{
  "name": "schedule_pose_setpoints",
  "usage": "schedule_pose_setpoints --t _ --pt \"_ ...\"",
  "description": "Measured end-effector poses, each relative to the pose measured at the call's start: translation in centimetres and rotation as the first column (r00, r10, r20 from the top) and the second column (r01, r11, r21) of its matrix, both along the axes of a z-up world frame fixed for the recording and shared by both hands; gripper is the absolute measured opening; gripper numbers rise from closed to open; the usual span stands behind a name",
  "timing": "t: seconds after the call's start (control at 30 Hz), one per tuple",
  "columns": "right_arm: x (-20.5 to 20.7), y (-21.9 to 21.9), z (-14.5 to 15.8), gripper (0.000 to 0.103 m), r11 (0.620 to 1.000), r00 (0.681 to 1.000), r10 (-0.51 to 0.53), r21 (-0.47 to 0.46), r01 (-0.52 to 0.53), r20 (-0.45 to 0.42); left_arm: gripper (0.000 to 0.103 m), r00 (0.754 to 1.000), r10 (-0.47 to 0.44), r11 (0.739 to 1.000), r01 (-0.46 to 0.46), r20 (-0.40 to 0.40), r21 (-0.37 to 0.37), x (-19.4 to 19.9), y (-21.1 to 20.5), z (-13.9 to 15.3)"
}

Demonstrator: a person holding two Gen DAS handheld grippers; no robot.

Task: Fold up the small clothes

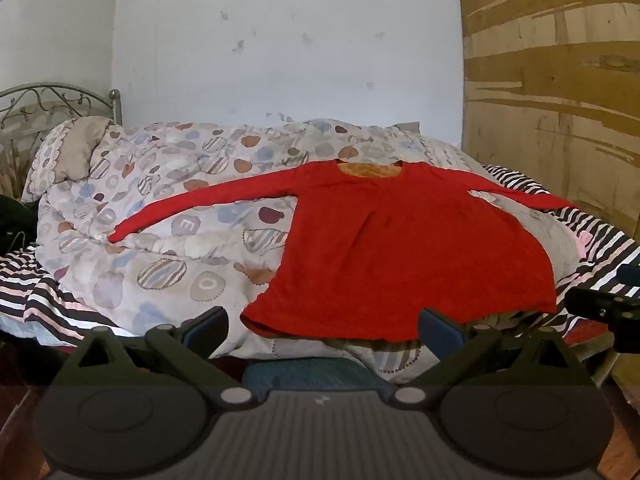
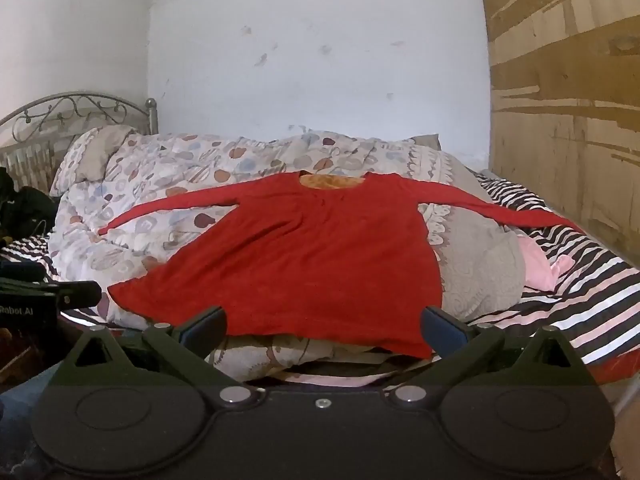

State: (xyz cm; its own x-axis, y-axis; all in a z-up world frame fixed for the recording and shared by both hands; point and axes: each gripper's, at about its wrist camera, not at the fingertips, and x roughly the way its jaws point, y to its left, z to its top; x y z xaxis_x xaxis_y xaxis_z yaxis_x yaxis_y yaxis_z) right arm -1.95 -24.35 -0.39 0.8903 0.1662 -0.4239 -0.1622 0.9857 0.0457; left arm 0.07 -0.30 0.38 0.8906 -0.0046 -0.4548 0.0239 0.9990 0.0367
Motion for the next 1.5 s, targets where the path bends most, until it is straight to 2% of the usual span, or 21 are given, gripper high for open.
schedule_pose_setpoints --t 1.5 --pt "0.08 0.3 -0.05 0.103 1.0 1.0 0.0 -0.003 0.0 -0.003 0.102 1.0 -0.013 1.0 0.013 -0.001 -0.001 0.18 -0.01 -0.69"
